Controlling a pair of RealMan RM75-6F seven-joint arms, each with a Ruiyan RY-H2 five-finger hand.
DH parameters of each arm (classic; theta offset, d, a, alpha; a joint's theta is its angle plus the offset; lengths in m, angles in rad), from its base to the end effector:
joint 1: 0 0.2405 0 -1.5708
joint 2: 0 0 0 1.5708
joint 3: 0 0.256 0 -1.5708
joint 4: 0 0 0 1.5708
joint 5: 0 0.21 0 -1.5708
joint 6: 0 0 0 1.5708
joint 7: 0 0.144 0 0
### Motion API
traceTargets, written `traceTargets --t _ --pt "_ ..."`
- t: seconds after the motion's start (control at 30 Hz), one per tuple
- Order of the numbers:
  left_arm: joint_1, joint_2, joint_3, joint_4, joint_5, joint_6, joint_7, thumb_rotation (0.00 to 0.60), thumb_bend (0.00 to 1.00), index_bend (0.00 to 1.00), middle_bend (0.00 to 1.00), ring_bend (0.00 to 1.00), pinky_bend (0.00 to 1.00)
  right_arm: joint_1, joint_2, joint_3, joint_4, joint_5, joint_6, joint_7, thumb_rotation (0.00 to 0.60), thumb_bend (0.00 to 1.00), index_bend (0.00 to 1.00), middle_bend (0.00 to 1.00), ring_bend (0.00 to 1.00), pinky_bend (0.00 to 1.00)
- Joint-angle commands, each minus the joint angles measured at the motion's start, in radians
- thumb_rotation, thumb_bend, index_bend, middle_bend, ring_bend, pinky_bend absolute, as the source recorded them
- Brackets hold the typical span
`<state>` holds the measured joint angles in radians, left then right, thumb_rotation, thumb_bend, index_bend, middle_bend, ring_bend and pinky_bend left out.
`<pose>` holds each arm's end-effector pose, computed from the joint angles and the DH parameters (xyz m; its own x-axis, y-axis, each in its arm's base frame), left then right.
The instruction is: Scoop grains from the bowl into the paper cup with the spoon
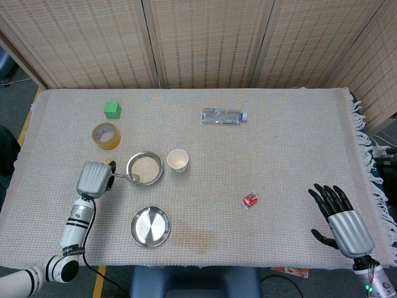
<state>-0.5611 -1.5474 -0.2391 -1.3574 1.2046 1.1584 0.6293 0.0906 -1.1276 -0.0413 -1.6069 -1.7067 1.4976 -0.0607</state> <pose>-0.2126 0.3454 0.0336 0.6917 -0.0225 0.7218 0.7090 -0.1690 -0.6846 -0.2899 -0.1600 0.1349 0.4646 -0.0634 0.8833 -0.8698 -0.2201 0.4417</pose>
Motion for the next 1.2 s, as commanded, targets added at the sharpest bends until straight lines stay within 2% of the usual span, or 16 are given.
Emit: traceTargets --t 0.03,0.2,0.33,0.47,0.67,1.07,1.2 --pt "-0.048 -0.038 -0.025 0.027 -0.04 0.018 0.105 0.6 0.38 0.78 1.0 1.0 1.0 0.001 0.0 0.001 -0.001 0.003 -0.003 -0.002 0.6 0.09 0.0 0.0 0.0 0.0" --pt "-0.102 -0.102 -0.014 0.121 -0.047 0.052 0.297 0.6 0.38 0.77 1.0 1.0 1.0 0.0 0.001 -0.001 -0.004 0.001 -0.002 -0.005 0.6 0.09 0.0 0.0 0.0 0.0" --pt "-0.127 -0.16 0.007 0.209 -0.036 0.075 0.385 0.6 0.38 0.77 1.0 1.0 1.0 -0.003 0.007 -0.003 -0.006 -0.004 0.004 0.004 0.6 0.09 0.0 0.0 0.0 0.0" --pt "-0.142 -0.215 0.025 0.302 0.0 0.11 0.402 0.6 0.38 0.77 1.0 1.0 1.0 0.001 0.012 -0.008 -0.007 -0.007 -0.006 0.017 0.6 0.09 0.0 0.0 0.0 0.0" --pt "-0.154 -0.279 0.046 0.422 0.017 0.11 0.424 0.6 0.38 0.77 1.0 1.0 1.0 0.002 0.022 -0.013 -0.01 -0.013 -0.007 0.031 0.6 0.09 0.0 0.0 0.0 0.0" --pt "-0.147 -0.357 0.097 0.582 0.098 0.159 0.435 0.6 0.38 0.77 1.0 1.0 1.0 -0.001 0.036 -0.033 -0.023 -0.046 -0.001 0.045 0.6 0.09 0.0 0.0 0.0 0.0" --pt "-0.141 -0.37 0.105 0.606 0.111 0.158 0.421 0.6 0.39 0.77 1.0 1.0 1.0 -0.001 0.04 -0.036 -0.025 -0.05 -0.003 0.049 0.6 0.09 0.0 0.0 0.0 0.0"
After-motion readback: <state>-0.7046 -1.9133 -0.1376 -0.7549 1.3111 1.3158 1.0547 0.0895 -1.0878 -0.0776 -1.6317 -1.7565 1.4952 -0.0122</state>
